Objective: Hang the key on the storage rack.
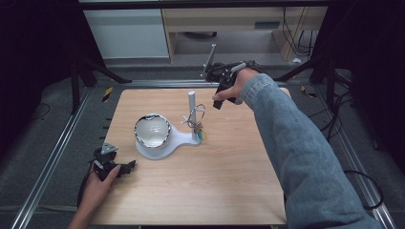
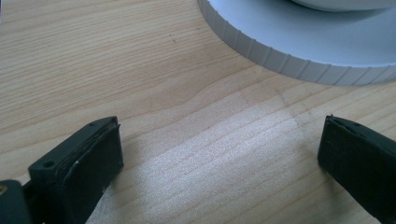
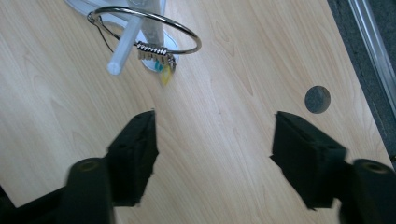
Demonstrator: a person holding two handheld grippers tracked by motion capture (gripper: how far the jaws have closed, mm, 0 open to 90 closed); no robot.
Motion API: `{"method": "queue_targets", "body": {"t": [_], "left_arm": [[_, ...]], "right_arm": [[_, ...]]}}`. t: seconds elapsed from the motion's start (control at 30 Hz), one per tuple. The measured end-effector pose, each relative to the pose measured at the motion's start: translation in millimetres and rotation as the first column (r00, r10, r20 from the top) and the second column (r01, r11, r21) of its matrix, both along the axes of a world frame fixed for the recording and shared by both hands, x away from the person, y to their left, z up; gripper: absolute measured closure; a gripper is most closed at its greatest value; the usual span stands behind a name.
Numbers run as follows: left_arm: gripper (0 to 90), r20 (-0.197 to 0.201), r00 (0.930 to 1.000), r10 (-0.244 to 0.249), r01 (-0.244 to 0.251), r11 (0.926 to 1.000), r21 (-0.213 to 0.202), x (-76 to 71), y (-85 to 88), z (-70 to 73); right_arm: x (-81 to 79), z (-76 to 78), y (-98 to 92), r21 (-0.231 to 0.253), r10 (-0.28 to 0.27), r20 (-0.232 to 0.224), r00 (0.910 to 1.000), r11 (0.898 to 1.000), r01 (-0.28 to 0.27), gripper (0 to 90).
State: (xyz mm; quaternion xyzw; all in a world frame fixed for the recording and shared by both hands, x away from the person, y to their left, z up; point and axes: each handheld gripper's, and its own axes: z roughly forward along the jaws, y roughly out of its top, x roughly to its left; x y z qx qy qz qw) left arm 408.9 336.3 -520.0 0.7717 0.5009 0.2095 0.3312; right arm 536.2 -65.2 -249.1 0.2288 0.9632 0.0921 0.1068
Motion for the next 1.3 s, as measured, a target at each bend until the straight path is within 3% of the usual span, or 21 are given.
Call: {"method": "queue_targets", "body": {"t": [0.03, 0.13, 0.3, 0.73, 1.3], "left_arm": [[0.0, 0.0, 1.0, 0.0, 0.0, 1.0, 0.0, 0.0, 0.0, 0.0], [0.0, 0.0, 1.0, 0.0, 0.0, 1.0, 0.0, 0.0, 0.0, 0.0], [0.0, -0.001, 1.0, 0.0, 0.0, 1.0, 0.002, 0.0, 0.0, 0.1], [0.0, 0.0, 1.0, 0.0, 0.0, 1.0, 0.0, 0.0, 0.0, 0.0], [0.0, 0.0, 1.0, 0.0, 0.0, 1.0, 0.001, 0.0, 0.0, 0.0]], "right_arm": [[0.0, 0.0, 0.0, 0.0, 0.0, 0.0, 1.0, 1.0, 0.0, 27.1], [-0.1, -5.8, -7.0, 0.011, 0.0, 0.032, 0.9995, 1.0, 0.0, 15.4], [0.3, -11.0, -16.2, 0.024, -0.021, 0.056, 0.9982, 1.0, 0.02, 7.4], [-1.8, -22.7, -38.8, 0.046, -0.03, 0.065, 0.9974, 0.999, 0.027, 6.2], [-7.7, -37.5, -75.6, 0.085, -0.113, 0.091, 0.9894, 0.991, 0.106, 6.3]]}}
